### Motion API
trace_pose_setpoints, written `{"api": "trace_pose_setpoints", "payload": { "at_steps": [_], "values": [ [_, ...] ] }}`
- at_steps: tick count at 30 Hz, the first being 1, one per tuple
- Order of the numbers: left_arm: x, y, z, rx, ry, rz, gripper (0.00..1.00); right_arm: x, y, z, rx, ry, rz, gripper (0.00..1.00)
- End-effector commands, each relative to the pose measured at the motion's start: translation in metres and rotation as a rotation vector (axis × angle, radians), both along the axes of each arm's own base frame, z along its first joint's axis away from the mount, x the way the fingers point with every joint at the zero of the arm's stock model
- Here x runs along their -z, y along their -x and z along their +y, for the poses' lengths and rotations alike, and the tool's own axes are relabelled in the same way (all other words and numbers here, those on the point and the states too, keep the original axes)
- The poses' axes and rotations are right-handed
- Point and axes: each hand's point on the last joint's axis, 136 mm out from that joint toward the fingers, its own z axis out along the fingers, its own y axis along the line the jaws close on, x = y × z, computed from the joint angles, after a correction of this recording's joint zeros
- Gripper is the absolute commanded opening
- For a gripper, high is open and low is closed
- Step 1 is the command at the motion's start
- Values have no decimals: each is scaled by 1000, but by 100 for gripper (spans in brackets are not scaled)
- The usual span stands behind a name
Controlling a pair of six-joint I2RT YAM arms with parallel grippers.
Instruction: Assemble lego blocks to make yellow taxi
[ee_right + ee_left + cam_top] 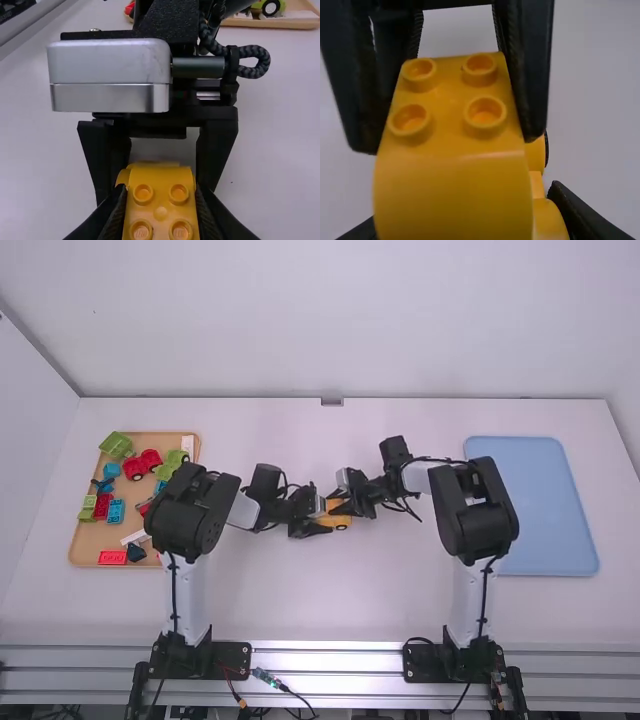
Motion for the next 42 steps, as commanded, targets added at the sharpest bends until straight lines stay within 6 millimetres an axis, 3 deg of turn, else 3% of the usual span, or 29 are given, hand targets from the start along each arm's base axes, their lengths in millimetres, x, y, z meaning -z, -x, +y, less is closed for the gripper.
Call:
{"api": "trace_pose_setpoints", "payload": {
  "at_steps": [1,10,24,32,42],
  "values": [
    [18,10,6,-22,-47,40,12,-7,-2,0,5,-8,-8,5],
    [14,4,4,-24,-39,7,12,0,9,-2,3,-15,16,5],
    [13,2,4,-29,-37,6,11,11,2,0,109,-50,58,4],
    [11,-2,3,-36,-32,14,10,14,-1,-10,152,-47,109,4],
    [13,-4,5,-50,-49,13,10,16,8,-5,130,-39,120,3]
  ]
}}
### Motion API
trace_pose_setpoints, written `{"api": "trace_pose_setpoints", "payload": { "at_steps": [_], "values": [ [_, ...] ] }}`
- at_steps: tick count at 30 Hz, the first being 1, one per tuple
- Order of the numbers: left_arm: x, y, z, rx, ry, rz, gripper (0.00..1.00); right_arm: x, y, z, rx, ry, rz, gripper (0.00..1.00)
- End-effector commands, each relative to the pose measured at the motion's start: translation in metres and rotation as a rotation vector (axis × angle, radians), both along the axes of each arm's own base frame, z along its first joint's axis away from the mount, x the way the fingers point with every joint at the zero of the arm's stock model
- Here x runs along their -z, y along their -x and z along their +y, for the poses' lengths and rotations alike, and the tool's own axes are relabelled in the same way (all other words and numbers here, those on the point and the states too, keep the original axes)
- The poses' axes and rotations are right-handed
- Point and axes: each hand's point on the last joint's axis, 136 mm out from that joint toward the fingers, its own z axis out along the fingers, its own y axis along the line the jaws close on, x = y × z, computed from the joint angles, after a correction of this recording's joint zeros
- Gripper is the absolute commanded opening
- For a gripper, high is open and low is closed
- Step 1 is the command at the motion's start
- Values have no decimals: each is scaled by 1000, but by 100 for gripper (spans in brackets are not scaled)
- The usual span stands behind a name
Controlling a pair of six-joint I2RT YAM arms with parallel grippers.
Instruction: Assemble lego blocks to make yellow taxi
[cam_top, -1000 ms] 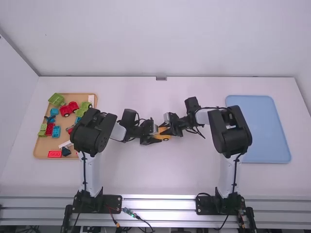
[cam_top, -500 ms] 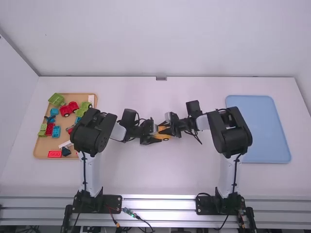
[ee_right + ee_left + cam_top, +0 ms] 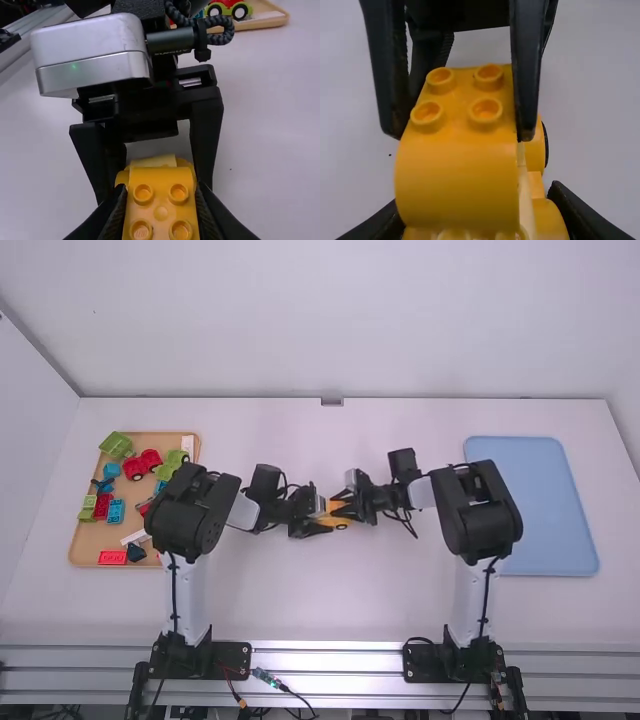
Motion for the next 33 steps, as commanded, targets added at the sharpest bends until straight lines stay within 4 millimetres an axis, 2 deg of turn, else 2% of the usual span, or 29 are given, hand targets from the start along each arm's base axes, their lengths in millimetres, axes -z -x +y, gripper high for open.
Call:
{"api": "trace_pose_setpoints", "payload": {
  "at_steps": [1,21,27,33],
  "values": [
    [14,-2,5,-35,-52,16,10,8,8,1,5,45,13,3],
    [14,-1,5,-35,-52,21,8,22,11,-2,-1,104,-47,1],
    [9,8,1,17,-15,16,9,24,20,3,-33,114,-51,0],
    [13,12,3,14,-24,19,8,26,23,4,-37,118,-40,0]
  ]
}}
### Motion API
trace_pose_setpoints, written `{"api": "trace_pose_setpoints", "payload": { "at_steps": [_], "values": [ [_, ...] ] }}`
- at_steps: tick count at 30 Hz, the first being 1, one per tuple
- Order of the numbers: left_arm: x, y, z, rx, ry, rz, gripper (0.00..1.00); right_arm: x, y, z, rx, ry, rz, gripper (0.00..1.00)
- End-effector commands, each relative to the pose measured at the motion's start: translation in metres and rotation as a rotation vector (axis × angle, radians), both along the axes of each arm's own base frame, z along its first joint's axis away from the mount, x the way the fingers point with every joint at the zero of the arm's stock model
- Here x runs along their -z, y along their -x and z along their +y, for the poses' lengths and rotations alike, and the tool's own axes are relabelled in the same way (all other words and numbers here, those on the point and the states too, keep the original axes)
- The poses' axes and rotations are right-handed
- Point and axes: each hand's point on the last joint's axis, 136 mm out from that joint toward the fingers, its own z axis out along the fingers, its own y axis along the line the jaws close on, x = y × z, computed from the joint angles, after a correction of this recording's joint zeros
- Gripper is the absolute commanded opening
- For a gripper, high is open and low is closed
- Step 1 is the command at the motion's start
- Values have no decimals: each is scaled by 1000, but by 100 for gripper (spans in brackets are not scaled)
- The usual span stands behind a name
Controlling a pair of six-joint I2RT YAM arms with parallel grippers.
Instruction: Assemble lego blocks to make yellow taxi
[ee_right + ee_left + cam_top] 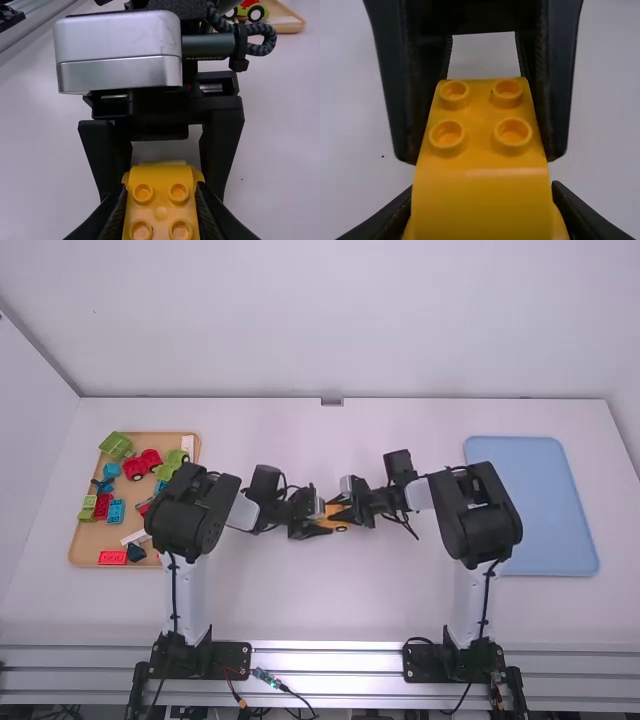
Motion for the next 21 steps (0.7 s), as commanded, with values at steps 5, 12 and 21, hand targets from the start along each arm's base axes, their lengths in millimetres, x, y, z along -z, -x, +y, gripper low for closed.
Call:
{"api": "trace_pose_setpoints", "payload": {
  "at_steps": [5,12,21],
  "values": [
    [16,11,4,-7,-35,32,8,22,14,-1,8,81,55,0],
    [17,12,5,-9,-39,37,6,24,21,0,-2,90,84,0],
    [13,6,3,-9,-35,22,4,30,31,1,-16,126,117,0]
  ]
}}
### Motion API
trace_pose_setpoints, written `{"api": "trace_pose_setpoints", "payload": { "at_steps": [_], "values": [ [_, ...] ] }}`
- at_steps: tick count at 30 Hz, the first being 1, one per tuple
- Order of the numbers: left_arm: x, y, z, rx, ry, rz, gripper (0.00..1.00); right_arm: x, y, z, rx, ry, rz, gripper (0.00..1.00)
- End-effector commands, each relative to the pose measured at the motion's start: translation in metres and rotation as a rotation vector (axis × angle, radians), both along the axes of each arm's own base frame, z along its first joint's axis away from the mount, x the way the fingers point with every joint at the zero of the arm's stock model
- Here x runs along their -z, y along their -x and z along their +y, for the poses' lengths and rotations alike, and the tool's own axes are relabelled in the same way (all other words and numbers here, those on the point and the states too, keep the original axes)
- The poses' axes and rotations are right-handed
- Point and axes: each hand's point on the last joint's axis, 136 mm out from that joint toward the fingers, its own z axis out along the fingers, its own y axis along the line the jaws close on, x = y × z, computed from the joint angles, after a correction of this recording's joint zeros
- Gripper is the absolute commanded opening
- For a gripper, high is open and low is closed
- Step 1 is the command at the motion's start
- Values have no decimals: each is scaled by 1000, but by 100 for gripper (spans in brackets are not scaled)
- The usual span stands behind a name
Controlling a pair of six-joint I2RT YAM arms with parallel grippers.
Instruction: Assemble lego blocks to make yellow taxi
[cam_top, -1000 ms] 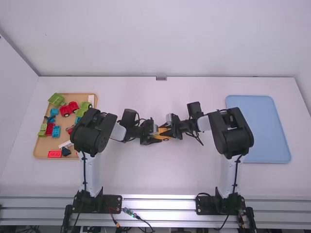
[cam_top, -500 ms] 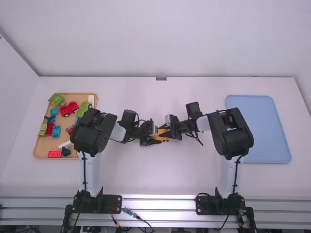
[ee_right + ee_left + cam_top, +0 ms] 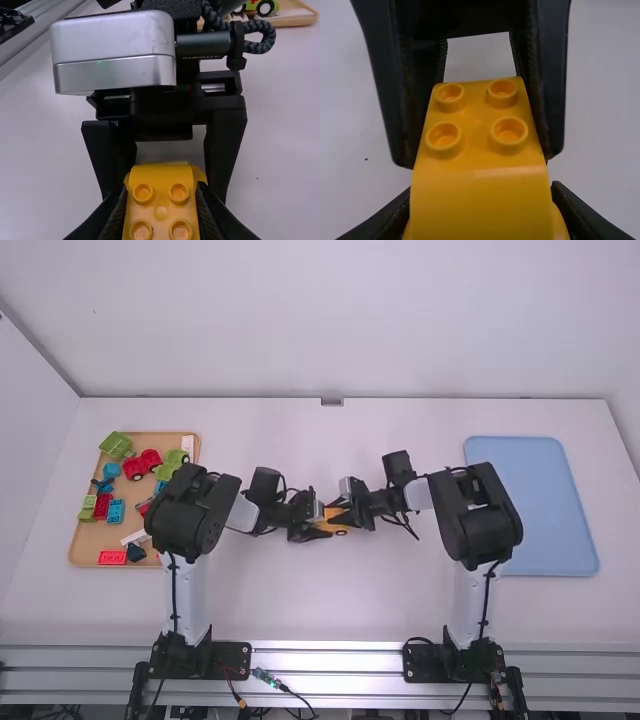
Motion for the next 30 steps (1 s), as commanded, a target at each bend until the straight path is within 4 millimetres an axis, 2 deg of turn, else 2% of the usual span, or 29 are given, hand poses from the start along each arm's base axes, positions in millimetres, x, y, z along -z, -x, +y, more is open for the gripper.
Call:
{"api": "trace_pose_setpoints", "payload": {
  "at_steps": [1,10,17,30],
  "values": [
    [12,-3,4,-35,-48,15,4,30,22,1,-8,117,69,0],
    [18,-8,8,-69,-84,10,2,34,21,3,15,114,57,0],
    [15,-11,7,-69,-76,-13,2,34,19,4,37,110,61,0],
    [13,-13,6,-70,-74,-21,2,46,20,5,32,205,81,0]
  ]
}}
